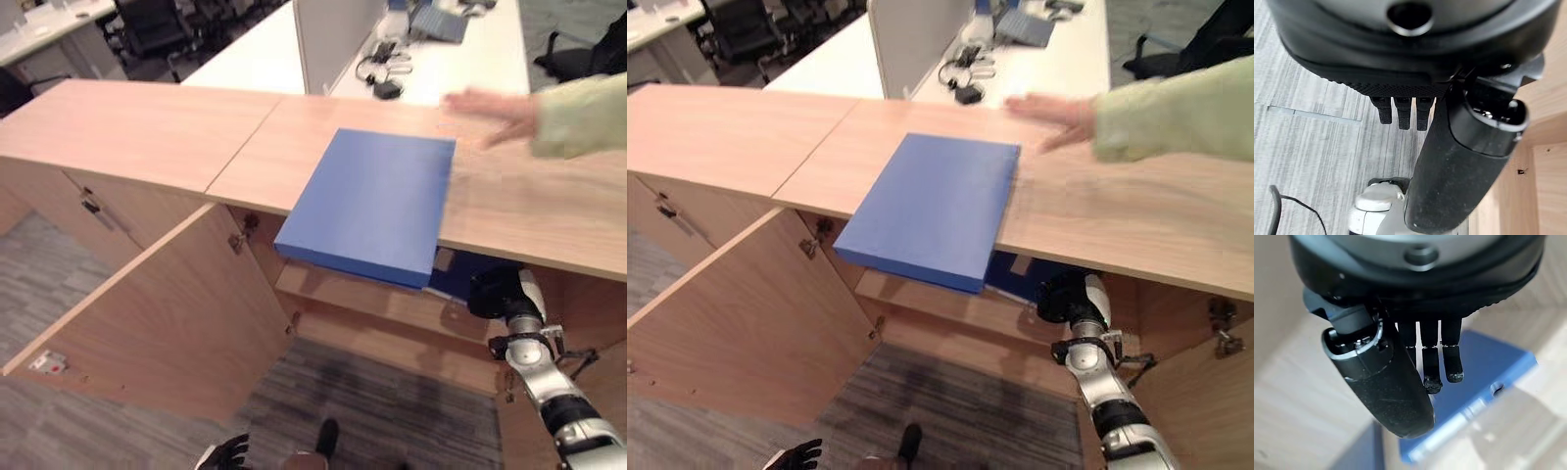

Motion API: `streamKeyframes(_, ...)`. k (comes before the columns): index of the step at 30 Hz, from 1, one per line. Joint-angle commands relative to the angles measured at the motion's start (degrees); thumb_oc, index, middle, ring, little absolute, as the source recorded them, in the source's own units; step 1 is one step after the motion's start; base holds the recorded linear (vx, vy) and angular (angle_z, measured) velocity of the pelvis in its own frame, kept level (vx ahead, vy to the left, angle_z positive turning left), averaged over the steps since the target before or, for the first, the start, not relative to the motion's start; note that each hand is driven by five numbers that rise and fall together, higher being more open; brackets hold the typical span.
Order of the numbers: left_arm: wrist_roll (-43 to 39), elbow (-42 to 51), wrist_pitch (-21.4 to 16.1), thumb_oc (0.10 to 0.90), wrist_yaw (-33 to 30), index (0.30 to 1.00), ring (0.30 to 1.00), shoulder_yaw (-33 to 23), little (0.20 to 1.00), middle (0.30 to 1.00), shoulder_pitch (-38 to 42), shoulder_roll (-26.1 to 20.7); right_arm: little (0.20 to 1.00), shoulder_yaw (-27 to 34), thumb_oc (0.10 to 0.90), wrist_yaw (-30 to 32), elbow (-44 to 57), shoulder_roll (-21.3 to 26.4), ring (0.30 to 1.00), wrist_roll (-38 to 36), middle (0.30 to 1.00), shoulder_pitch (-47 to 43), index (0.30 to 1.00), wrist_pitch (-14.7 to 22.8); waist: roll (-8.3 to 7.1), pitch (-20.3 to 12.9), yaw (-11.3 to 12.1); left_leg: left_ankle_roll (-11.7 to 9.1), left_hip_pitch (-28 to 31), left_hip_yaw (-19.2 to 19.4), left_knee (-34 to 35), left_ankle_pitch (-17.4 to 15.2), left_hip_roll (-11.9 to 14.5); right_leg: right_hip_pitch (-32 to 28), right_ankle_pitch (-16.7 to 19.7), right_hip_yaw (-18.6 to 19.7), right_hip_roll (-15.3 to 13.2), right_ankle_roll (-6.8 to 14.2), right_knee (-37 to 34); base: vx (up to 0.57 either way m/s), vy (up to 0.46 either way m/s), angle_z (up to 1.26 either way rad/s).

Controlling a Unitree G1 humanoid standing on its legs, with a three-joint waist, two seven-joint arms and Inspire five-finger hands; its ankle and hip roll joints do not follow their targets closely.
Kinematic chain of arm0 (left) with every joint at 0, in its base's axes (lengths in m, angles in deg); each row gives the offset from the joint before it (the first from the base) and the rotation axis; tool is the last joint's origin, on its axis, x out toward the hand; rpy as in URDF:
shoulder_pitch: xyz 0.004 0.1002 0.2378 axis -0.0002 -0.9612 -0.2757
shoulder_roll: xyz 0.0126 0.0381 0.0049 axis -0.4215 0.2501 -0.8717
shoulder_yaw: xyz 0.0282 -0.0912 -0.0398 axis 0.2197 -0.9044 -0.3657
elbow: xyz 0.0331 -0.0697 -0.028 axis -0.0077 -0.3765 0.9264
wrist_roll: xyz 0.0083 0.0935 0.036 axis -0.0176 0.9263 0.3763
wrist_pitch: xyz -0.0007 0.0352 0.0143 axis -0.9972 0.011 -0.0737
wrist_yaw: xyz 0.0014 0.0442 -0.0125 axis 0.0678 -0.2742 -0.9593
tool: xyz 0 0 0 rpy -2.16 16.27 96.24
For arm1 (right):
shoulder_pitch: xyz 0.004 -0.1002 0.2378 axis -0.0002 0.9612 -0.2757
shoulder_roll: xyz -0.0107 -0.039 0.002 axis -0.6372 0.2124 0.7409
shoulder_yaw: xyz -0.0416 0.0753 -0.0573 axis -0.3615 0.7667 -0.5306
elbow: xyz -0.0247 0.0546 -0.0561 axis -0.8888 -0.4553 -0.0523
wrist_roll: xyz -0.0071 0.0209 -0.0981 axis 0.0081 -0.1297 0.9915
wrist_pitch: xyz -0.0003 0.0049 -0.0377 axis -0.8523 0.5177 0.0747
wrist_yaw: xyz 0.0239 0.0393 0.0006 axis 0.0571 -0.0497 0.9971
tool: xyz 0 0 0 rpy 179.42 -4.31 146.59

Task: Put the empty folder in the office cabinet

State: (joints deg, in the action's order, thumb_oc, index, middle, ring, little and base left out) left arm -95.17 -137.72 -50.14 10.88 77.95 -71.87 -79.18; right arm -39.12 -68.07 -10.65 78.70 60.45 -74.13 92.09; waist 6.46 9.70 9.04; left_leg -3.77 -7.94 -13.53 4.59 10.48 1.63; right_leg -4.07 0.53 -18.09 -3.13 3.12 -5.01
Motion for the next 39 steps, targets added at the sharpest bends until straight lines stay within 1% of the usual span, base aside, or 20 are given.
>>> streamKeyframes(1, -3.11, -0.18, -3.66, 0.800, -1.17, 0.900, 0.900, 2.19, 0.900, 0.900, 5.67, -4.12, 0.300, -2.13, 0.400, 1.56, 1.91, 3.46, 0.300, -2.08, 0.300, -8.58, 0.300, 3.24, -1.52, 1.39, 0.29, -1.77, 2.57, -0.55, 0.41, -7.65, 1.54, 2.81, -4.35, -0.23, -5.54, 3.11, 4.52, -0.15, 0.033, 0.12)
streamKeyframes(2, -4.65, 1.14, -4.03, 0.800, -1.46, 0.900, 0.900, 3.51, 0.900, 0.900, 6.99, -4.49, 0.300, -4.14, 0.400, 1.47, -0.14, 4.05, 0.300, -2.45, 0.300, -12.44, 0.300, 2.91, -0.56, 3.36, 0.79, -1.81, 1.21, -0.71, 0.41, -7.10, 1.45, 4.76, -4.56, -0.04, -5.75, 3.02, 5.82, -0.15, 0.036, 0.21)
streamKeyframes(5, -6.99, 3.67, -4.47, 0.800, -1.74, 0.900, 0.900, 6.14, 0.900, 0.900, 9.02, -4.58, 0.300, -6.46, 0.400, 1.67, -6.22, 4.20, 0.300, -4.25, 0.300, -18.77, 0.300, 2.19, 0.95, 5.50, 1.56, -1.73, -1.87, -0.82, 0.41, -5.81, 1.22, 8.72, -4.51, 0.04, -6.39, 2.96, 7.81, -0.11, 0.045, 0.11)
streamKeyframes(12, -10.70, 7.86, -4.40, 0.800, -2.32, 0.900, 0.900, 9.54, 0.900, 0.900, 10.62, -4.57, 0.300, -8.77, 0.400, 2.31, -16.08, 5.07, 0.300, -7.01, 0.300, -26.11, 0.300, 0.72, 3.06, 8.18, 2.71, -1.62, -5.90, -0.44, 0.41, -4.55, 0.93, 14.15, -4.75, 0.69, -7.15, 3.05, 10.35, -0.02, 0.019, 0.04)
streamKeyframes(13, -10.70, 7.86, -4.40, 0.800, -2.32, 0.900, 0.900, 9.54, 0.900, 0.900, 10.63, -4.56, 0.300, -8.79, 0.400, 2.31, -16.11, 5.08, 0.300, -7.02, 0.300, -26.14, 0.300, 0.73, 3.06, 8.18, 2.72, -1.62, -5.91, -0.43, 0.41, -4.55, 0.93, 14.19, -4.76, 0.71, -7.15, 3.05, 10.38, -0.01, 0.014, -0.05)
streamKeyframes(16, -12.99, 11.32, -4.31, 0.800, -2.16, 0.900, 0.900, 10.74, 0.900, 0.900, 11.09, -5.26, 0.300, -8.60, 0.400, 2.45, -19.41, 7.49, 0.300, -8.96, 0.300, -28.50, 0.300, 0.09, 4.46, 9.67, 2.96, -1.47, -7.52, -0.26, 0.41, -4.27, 0.65, 16.97, -5.16, 1.19, -7.80, 3.13, 12.11, -0.01, 0.007, -0.01)
streamKeyframes(17, -13.00, 11.33, -4.30, 0.800, -2.16, 0.900, 0.900, 10.73, 0.900, 0.900, 11.10, -5.26, 0.300, -8.61, 0.400, 2.44, -19.42, 7.49, 0.300, -8.96, 0.300, -28.52, 0.300, 0.10, 4.46, 9.66, 2.98, -1.47, -7.54, -0.24, 0.41, -4.27, 0.66, 17.00, -5.16, 1.21, -7.80, 3.13, 12.13, 0.00, 0.000, 0.00)
streamKeyframes(18, -13.49, 11.23, -4.32, 0.800, -2.43, 0.900, 0.900, 11.72, 0.900, 0.900, 13.01, -4.06, 0.300, -8.21, 0.400, 2.94, -20.39, 6.96, 0.300, -9.17, 0.300, -28.57, 0.300, -0.39, 4.48, 9.92, 2.93, -1.50, -8.03, -0.23, 0.41, -4.17, 0.56, 17.43, -5.30, 0.96, -7.94, 3.13, 12.37, -0.01, -0.023, -0.04)
streamKeyframes(19, -12.41, 9.42, -3.78, 0.800, -3.24, 0.900, 0.900, 11.99, 0.900, 0.900, 14.06, -2.73, 0.300, -7.37, 0.400, 3.43, -22.01, 7.73, 0.300, -10.85, 0.300, -30.74, 0.300, -0.99, 4.87, 10.49, 3.13, -1.50, -8.51, -0.30, 0.41, -4.02, 0.41, 18.34, -5.56, 1.00, -8.05, 3.14, 12.99, -0.01, -0.023, -0.05)
streamKeyframes(20, -12.40, 9.42, -3.78, 0.800, -3.25, 0.900, 0.900, 11.99, 0.900, 0.900, 14.06, -2.72, 0.300, -7.39, 0.400, 3.42, -22.02, 7.74, 0.300, -10.86, 0.300, -30.75, 0.300, -0.98, 4.88, 10.48, 3.14, -1.50, -8.53, -0.29, 0.41, -4.02, 0.41, 18.38, -5.57, 1.01, -8.06, 3.13, 13.02, -0.01, -0.020, -0.05)
streamKeyframes(21, -12.11, 9.76, -4.04, 0.800, -3.15, 0.900, 0.900, 11.98, 0.900, 0.900, 12.30, -2.79, 0.300, -6.80, 0.400, 3.40, -22.35, 9.06, 0.300, -11.31, 0.300, -30.67, 0.300, -0.95, 5.24, 10.65, 3.50, -1.50, -8.69, -0.52, 0.41, -3.96, 0.30, 18.55, -5.74, 0.95, -8.12, 3.08, 13.24, -0.01, -0.021, -0.05)
streamKeyframes(22, -11.79, 11.19, -4.39, 0.800, -1.79, 0.900, 0.900, 12.33, 0.900, 0.900, 8.71, -3.39, 0.300, -6.21, 0.400, 3.16, -22.90, 12.26, 0.300, -11.66, 0.300, -30.29, 0.300, -0.82, 6.14, 10.97, 4.22, -1.48, -8.97, -0.84, 0.41, -3.82, 0.05, 18.98, -6.01, 0.62, -8.48, 3.09, 13.97, -0.01, -0.021, -0.03)
streamKeyframes(23, -11.79, 11.22, -4.37, 0.800, -1.79, 0.900, 0.900, 12.35, 0.900, 0.900, 8.69, -3.40, 0.300, -6.20, 0.400, 3.15, -22.90, 12.27, 0.300, -11.67, 0.300, -30.26, 0.300, -0.81, 6.14, 10.93, 4.23, -1.48, -8.99, -0.84, 0.41, -3.82, 0.05, 19.02, -6.02, 0.62, -8.48, 3.09, 14.00, -0.01, -0.022, 0.05)
streamKeyframes(24, -11.49, 12.87, -4.54, 0.800, -0.32, 0.900, 0.900, 12.63, 0.900, 0.900, 5.72, -4.68, 0.300, -5.92, 0.400, 2.79, -23.63, 15.54, 0.300, -11.99, 0.300, -29.90, 0.300, -0.60, 7.04, 11.01, 4.90, -1.49, -9.18, -1.21, 0.41, -3.77, -0.27, 19.41, -6.29, 0.34, -8.75, 3.16, 14.55, 0.08, -0.063, 0.08)
streamKeyframes(25, -11.51, 12.86, -4.51, 0.800, -0.33, 0.900, 0.900, 12.62, 0.900, 0.900, 5.60, -4.66, 0.300, -5.99, 0.400, 2.75, -23.62, 15.49, 0.300, -11.99, 0.300, -29.83, 0.300, -0.60, 6.70, 10.83, 4.86, -1.67, -8.47, -1.06, 0.41, -5.12, -0.14, 18.85, -7.98, 0.87, -8.65, 3.33, 14.75, 0.08, -0.073, 0.09)
streamKeyframes(26, -11.72, 15.30, -5.95, 0.800, 2.39, 0.900, 0.900, 11.87, 0.900, 0.900, 0.36, -7.47, 0.300, -5.82, 0.400, 2.39, -23.16, 18.66, 0.300, -12.45, 0.300, -28.76, 0.300, -0.14, 7.31, 11.01, 5.38, -1.64, -8.40, -1.11, 0.41, -5.13, -0.36, 18.81, -8.15, 0.87, -8.82, 3.29, 14.89, 0.09, -0.050, 0.11)
streamKeyframes(27, -12.64, 17.44, -5.34, 0.800, 2.89, 0.900, 0.900, 10.97, 0.900, 0.900, -0.52, -9.36, 0.300, -5.25, 0.400, 1.96, -22.51, 21.05, 0.300, -11.94, 0.300, -27.83, 0.300, 0.41, 7.74, 10.82, 5.45, -1.69, -8.26, -1.11, 0.41, -5.18, -0.48, 18.90, -8.16, 0.91, -8.96, 3.40, 15.08, 0.01, 0.011, 0.13)
streamKeyframes(31, -12.28, 19.97, -5.10, 0.800, 2.76, 0.900, 0.900, 13.33, 0.900, 0.900, 2.03, -9.03, 0.300, -6.76, 0.400, 3.04, -22.68, 23.59, 0.300, -10.68, 0.300, -31.01, 0.300, 0.57, 8.48, 10.99, 4.82, -1.87, -8.43, -0.76, 0.41, -5.14, -0.70, 20.18, -8.40, 1.53, -9.42, 3.43, 16.09, 0.00, 0.011, 0.03)
streamKeyframes(32, -12.63, 20.52, -5.22, 0.800, 2.91, 0.900, 0.900, 13.90, 0.900, 0.900, 2.13, -9.17, 0.300, -7.44, 0.400, 3.05, -23.42, 25.43, 0.300, -10.60, 0.300, -33.04, 0.300, 0.29, 8.76, 10.91, 4.56, -2.00, -8.57, -0.65, 0.41, -5.14, -0.78, 20.61, -8.43, 1.73, -9.51, 3.44, 16.28, -0.02, 0.002, -0.09)
streamKeyframes(39, -13.30, 19.80, -5.16, 0.800, 3.08, 0.900, 0.900, 14.35, 0.900, 0.900, 2.73, -8.58, 0.300, -11.92, 0.400, 2.99, -25.33, 29.75, 0.300, -10.00, 0.300, -40.50, 0.300, -0.38, 10.07, 10.71, 4.11, -2.61, -9.35, 0.15, 0.41, -4.76, -0.98, 22.11, -8.55, 2.18, -10.01, 3.57, 17.01, 0.00, -0.006, -0.02)
